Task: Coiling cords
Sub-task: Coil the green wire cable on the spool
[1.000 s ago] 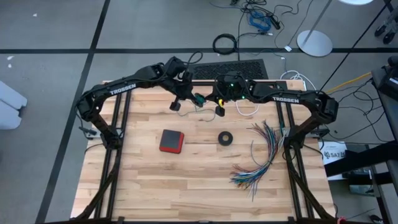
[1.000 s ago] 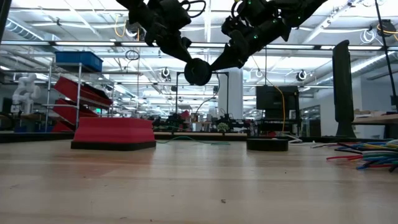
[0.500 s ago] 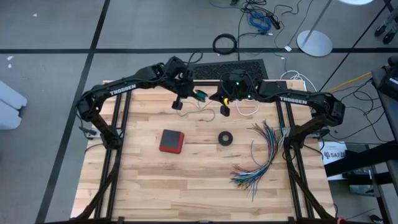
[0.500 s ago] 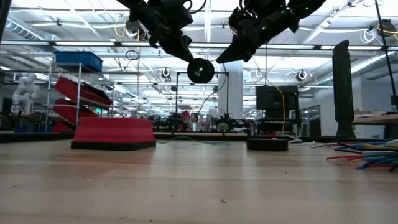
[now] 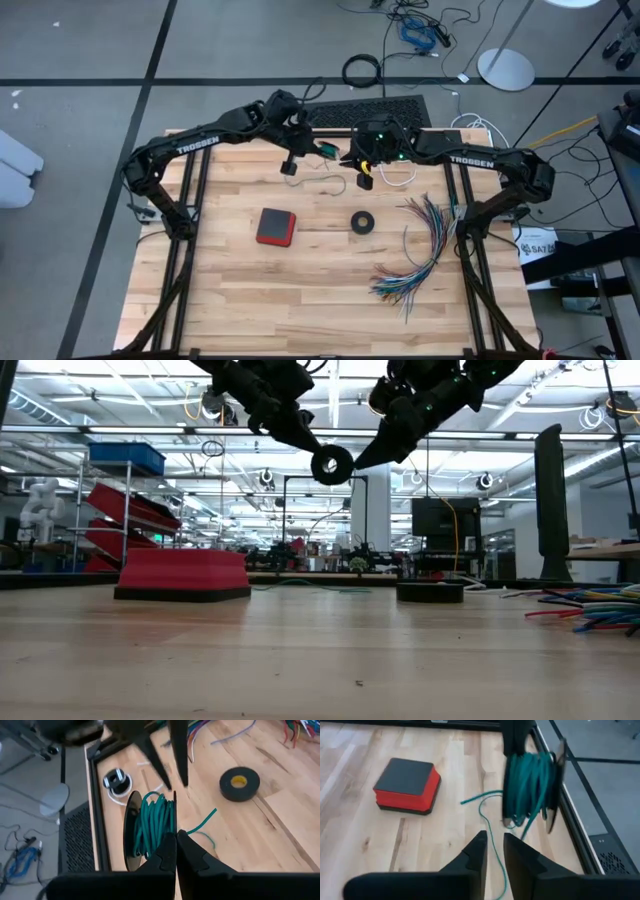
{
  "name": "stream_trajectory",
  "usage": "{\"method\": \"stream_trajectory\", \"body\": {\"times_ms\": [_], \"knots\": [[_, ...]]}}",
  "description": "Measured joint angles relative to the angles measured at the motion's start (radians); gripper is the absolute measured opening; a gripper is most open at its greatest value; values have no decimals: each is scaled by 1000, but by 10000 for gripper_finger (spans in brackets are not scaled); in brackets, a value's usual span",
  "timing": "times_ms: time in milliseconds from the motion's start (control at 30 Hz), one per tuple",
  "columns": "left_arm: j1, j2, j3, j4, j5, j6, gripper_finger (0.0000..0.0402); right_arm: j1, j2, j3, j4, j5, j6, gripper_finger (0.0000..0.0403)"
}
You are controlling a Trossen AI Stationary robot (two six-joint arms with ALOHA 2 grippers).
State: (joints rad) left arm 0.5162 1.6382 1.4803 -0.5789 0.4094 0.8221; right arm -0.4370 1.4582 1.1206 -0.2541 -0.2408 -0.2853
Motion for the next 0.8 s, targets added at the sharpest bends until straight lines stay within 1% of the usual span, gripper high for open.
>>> {"method": "stream_trajectory", "body": {"times_ms": [67,167,300,467,567,667,800], "knots": [[-1,0,0,17,5,4,0,-1,0,0,-12,23,0,55],[-1,0,0,32,8,20,0,-2,-1,0,-38,101,-12,58],[-1,-1,0,32,10,30,0,-17,-22,-1,-70,118,-23,58],[-1,-23,-1,36,31,49,0,-38,-78,-1,-118,108,-45,59],[2,-48,0,51,71,49,0,-49,-116,-22,-97,107,-71,60],[2,-72,-1,62,126,49,0,-69,-140,-83,-34,101,-100,60],[1,-88,-1,76,207,48,0,-97,-156,-172,131,-11,-116,60]]}}
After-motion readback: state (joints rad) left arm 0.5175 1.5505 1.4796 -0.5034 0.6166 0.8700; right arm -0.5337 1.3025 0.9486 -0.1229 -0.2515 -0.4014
